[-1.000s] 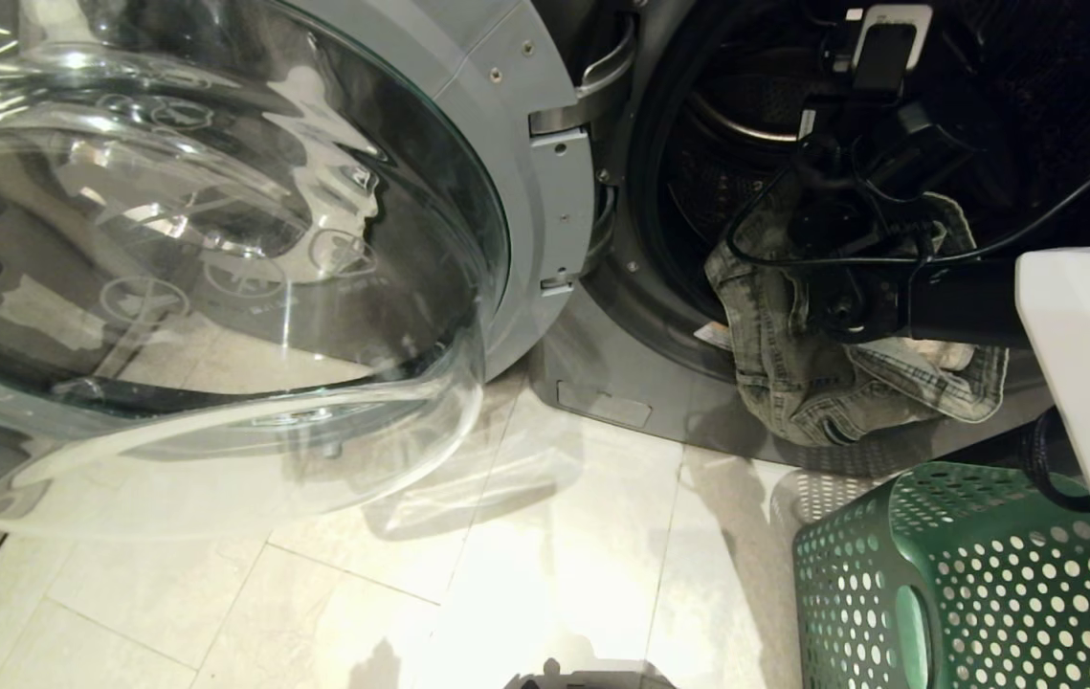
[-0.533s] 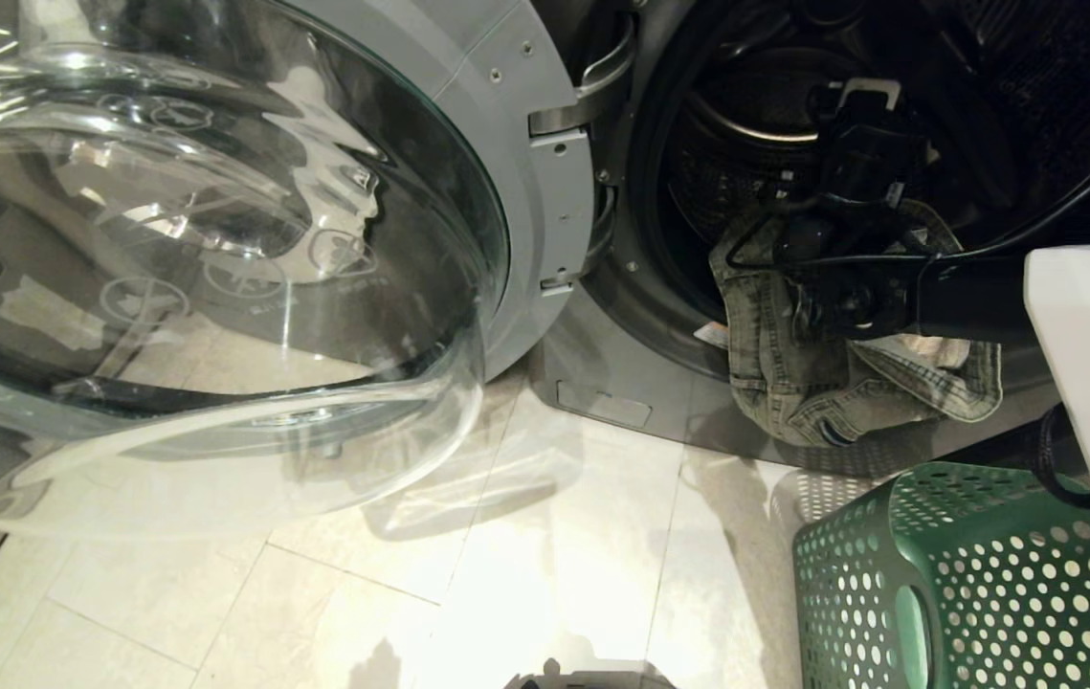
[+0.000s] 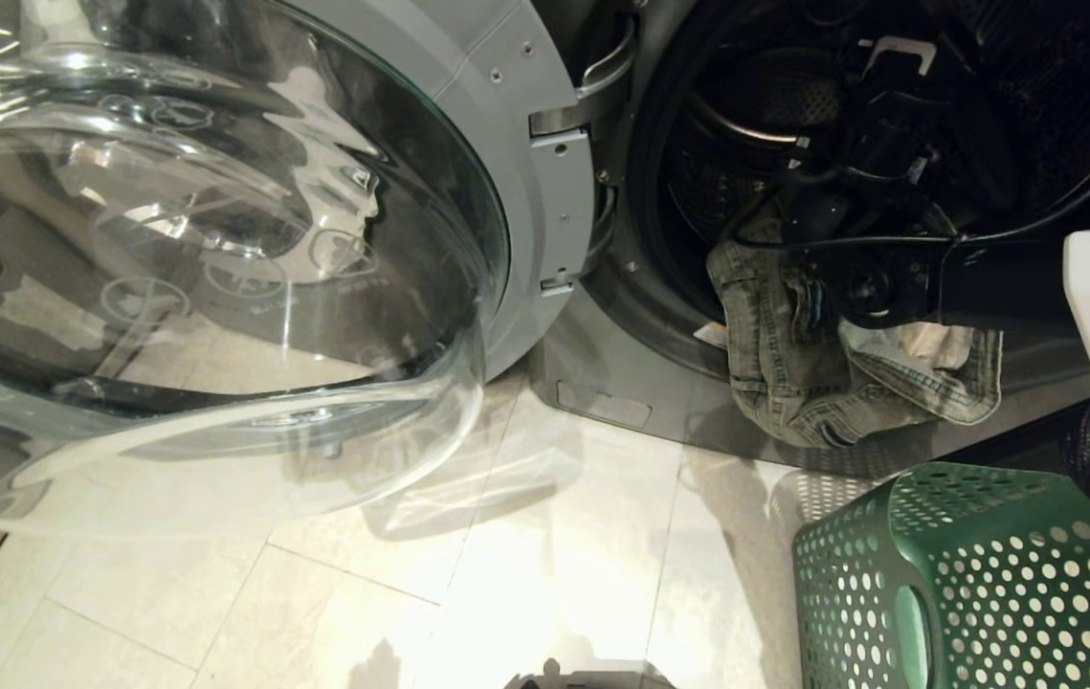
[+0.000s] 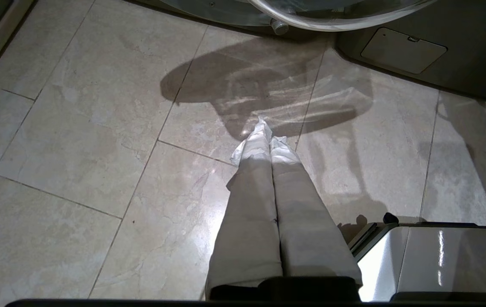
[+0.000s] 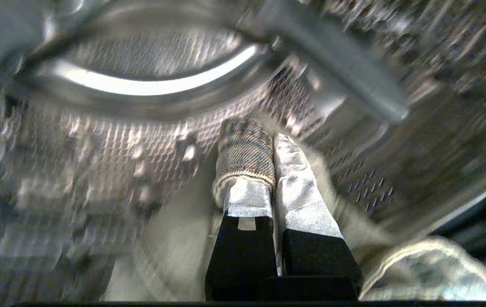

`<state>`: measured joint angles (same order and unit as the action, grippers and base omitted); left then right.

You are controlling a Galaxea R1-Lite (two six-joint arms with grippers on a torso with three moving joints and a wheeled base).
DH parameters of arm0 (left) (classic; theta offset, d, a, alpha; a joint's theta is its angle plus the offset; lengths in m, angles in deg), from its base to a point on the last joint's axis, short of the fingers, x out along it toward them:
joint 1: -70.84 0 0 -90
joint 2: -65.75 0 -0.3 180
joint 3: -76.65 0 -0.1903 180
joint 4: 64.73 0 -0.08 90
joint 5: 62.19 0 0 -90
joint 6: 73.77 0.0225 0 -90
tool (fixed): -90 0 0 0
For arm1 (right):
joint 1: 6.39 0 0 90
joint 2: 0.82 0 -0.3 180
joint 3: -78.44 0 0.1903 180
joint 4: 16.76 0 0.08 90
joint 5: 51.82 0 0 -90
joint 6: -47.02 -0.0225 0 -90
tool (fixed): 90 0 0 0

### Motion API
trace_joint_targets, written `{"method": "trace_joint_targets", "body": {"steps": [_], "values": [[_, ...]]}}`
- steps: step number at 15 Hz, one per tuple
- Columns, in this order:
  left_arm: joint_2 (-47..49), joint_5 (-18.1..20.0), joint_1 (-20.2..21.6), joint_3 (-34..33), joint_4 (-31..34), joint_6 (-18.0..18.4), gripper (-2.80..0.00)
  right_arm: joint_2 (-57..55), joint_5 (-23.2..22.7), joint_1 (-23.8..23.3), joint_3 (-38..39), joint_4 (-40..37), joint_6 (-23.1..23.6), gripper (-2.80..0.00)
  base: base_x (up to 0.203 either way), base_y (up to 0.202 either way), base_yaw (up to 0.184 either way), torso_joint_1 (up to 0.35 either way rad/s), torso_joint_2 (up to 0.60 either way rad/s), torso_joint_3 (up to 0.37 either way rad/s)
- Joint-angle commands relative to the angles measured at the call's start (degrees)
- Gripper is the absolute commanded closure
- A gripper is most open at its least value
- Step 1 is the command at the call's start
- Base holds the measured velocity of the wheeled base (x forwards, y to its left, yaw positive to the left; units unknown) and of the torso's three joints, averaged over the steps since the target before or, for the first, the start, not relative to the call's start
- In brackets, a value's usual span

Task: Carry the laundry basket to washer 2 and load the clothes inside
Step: Place the clothes into the washing machine

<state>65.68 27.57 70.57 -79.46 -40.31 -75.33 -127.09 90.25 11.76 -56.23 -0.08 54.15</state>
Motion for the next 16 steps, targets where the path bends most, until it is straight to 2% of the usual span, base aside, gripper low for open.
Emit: {"method": "trace_joint_targets", "body": {"steps": [1,3,9,16], "values": [[-0.01,-0.02,0.0,0.0,0.01,-0.02,0.0,0.81,0.22,0.84,0.48,-7.4,-4.91,0.0,0.0,0.0,0.0,0.0,0.0,0.0],[-0.01,-0.02,0.0,0.0,0.01,-0.02,0.0,-0.09,0.74,1.01,0.21,-15.94,-11.37,0.0,0.0,0.0,0.0,0.0,0.0,0.0],[-0.01,-0.02,0.0,0.0,0.01,-0.02,0.0,0.48,2.04,-0.08,-0.93,-34.23,-26.45,0.0,0.0,0.0,0.0,0.0,0.0,0.0],[-0.01,-0.02,0.0,0.0,0.01,-0.02,0.0,9.29,2.43,0.32,-1.02,-35.06,-26.03,0.0,0.0,0.0,0.0,0.0,0.0,0.0]]}}
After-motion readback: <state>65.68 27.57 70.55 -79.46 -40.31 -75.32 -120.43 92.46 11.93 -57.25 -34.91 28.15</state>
